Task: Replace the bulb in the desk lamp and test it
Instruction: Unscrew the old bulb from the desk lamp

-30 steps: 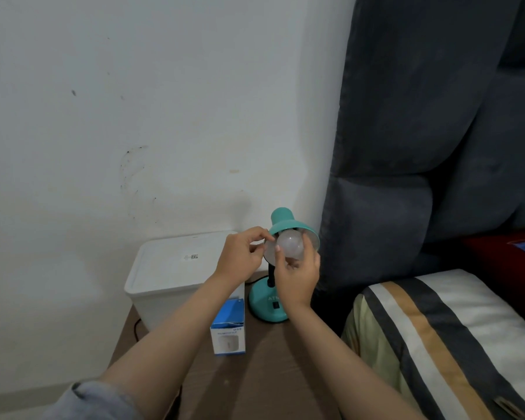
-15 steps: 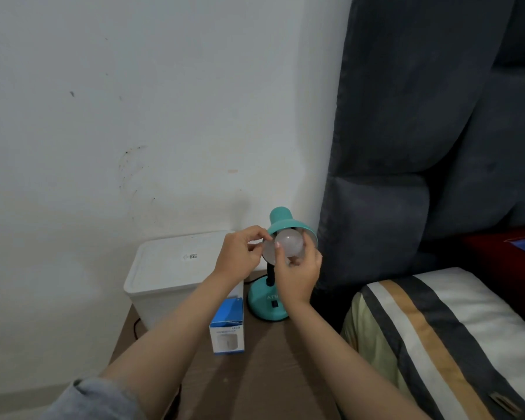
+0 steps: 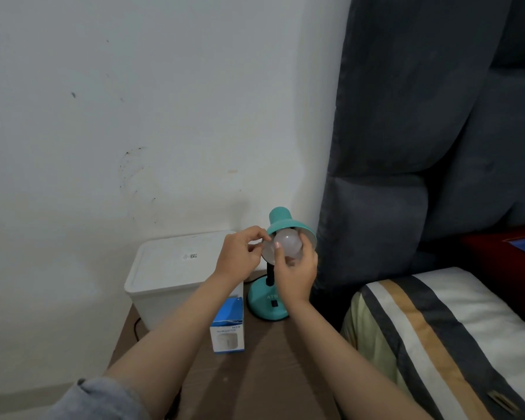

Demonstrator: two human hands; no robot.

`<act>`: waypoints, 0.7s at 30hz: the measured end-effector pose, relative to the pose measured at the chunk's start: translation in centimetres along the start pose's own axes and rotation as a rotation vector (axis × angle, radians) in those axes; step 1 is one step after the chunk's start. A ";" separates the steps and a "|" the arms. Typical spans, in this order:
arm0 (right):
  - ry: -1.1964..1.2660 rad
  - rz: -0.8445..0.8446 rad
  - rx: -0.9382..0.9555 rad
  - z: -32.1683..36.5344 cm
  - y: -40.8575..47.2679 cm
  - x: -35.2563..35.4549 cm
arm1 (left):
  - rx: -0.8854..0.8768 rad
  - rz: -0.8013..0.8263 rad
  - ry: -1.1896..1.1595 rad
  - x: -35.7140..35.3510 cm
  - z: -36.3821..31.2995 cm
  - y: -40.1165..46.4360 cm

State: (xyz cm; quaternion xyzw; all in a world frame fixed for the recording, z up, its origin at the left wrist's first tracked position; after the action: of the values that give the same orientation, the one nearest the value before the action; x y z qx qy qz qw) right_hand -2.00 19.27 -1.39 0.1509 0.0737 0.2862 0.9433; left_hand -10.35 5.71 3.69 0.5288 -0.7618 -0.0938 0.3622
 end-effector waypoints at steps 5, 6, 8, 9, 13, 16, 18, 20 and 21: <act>-0.038 0.050 0.078 0.6 0.1 -0.4 | 0.010 -0.007 0.006 0.2 -0.1 0.0; -0.041 0.059 0.102 0.7 0.1 -0.5 | 0.015 -0.007 0.009 0.2 -0.1 0.0; -0.059 0.073 0.154 0.9 0.0 -0.6 | 0.017 -0.004 0.010 0.3 0.0 0.0; -0.064 0.078 0.159 0.8 -0.1 -0.6 | 0.015 -0.003 0.011 0.3 0.0 0.0; -0.045 0.034 0.134 0.2 -0.5 -0.2 | 0.012 -0.006 -0.003 0.3 0.0 0.0; -0.025 -0.010 0.065 -0.2 -0.5 -0.2 | -0.001 -0.010 -0.008 0.2 -0.3 0.0; -0.044 -0.001 0.035 0.0 -0.5 -0.4 | 0.002 -0.007 -0.004 0.2 -0.2 0.0; -0.090 0.002 0.071 0.6 -0.5 -0.4 | 0.002 -0.011 0.005 0.1 0.0 0.0; -0.103 0.009 0.098 0.8 -0.4 -0.4 | -0.004 -0.017 0.008 0.2 0.0 0.1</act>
State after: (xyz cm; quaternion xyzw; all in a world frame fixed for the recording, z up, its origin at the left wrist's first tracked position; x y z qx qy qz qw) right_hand -1.94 18.52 -0.76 0.2119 0.0386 0.2784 0.9360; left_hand -10.41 5.60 3.79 0.5350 -0.7557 -0.0962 0.3654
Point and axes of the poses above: each hand's wrist, its own y-axis towards the middle knuckle, its own x-axis out of the back of the hand, z = x × y, the point moved 10 cm from there along y, towards the middle knuckle, and after that the axes turned 3 degrees about -x, right-handed, at the moved point
